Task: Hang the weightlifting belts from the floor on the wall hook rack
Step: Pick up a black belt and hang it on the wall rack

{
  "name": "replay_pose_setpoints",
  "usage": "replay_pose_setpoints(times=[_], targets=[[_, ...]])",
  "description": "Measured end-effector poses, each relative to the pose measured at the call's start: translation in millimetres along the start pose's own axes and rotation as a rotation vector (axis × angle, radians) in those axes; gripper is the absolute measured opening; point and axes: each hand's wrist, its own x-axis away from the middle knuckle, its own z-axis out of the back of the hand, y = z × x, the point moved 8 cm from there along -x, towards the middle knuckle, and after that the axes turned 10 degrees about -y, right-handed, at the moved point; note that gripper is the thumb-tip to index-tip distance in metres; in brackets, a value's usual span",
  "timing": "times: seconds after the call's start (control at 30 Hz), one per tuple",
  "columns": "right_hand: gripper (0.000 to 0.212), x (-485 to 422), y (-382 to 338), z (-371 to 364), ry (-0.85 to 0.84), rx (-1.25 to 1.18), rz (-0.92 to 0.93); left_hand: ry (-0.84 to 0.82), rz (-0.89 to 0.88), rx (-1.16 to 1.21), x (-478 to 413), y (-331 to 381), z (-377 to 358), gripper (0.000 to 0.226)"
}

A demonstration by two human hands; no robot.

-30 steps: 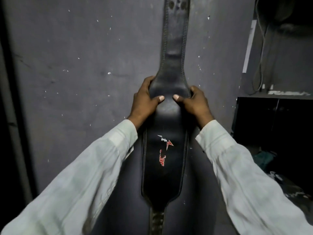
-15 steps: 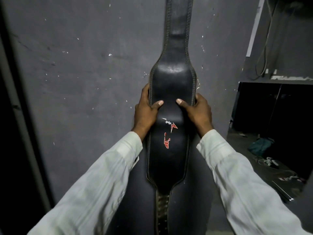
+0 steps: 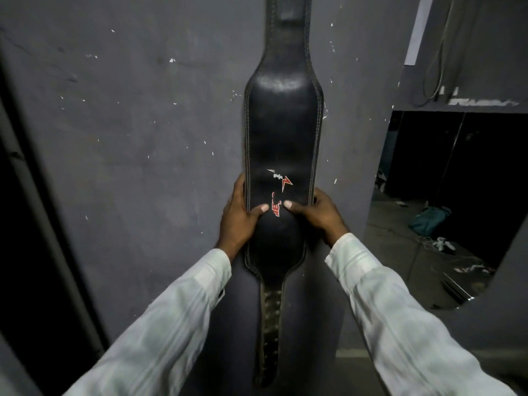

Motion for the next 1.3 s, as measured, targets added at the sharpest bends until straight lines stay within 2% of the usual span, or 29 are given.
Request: replay_pose_setpoints(times=[0.13,0.2,0.27,0.33,0.4,0.53,0.67,0.83,0.97,1.0,1.1,1.17,1.3], targets=[[0.057,7,7,-1,0.101,0.021,0.025,0.075,0.070,0.006,13,-4,-9,0.081],[0.054,11,8,-2,0.101,0.027,0.032,0.070,0.086,0.027,15,-6,-7,0.080],[0.062,17,21,-8,0.057,0.002,0.002,0.030,0.125,0.014,24,-15,-11,0.074],[0.073,21,40,-17,0.007,0.035,-0.043,-0.003,0.212,-0.098,35,-31,-18,0.060],[0.071,21,55,-22,-0.003,0.050,-0.048,0.032,0.272,-0.198,44,-41,-19,0.044],[0.072,20,66,-17,0.004,0.027,-0.110,0.035,0.342,-0.169,48,-48,-17,0.013],[0.048,55,96,-22,0.042,0.019,-0.254,-0.020,0.440,-0.145,81,-72,-27,0.017],[0.057,108,145,-44,0.082,-0.090,-0.382,-0.048,0.550,0.020,138,-100,-46,0.025],[0.053,152,185,-69,0.087,-0.193,-0.468,-0.164,0.619,0.154,192,-119,-70,0.031],[0.051,161,215,-76,0.079,-0.197,-0.495,-0.200,0.650,0.221,209,-129,-79,0.033],[0.040,206,287,-95,0.096,-0.179,-0.579,-0.300,0.830,0.350,267,-167,-107,0.018],[0.036,254,298,-107,0.129,-0.228,-0.657,-0.343,0.982,0.402,318,-199,-124,0.025],[0.018,324,336,-135,0.099,-0.262,-0.787,-0.300,1.232,0.492,423,-262,-145,0.020]])
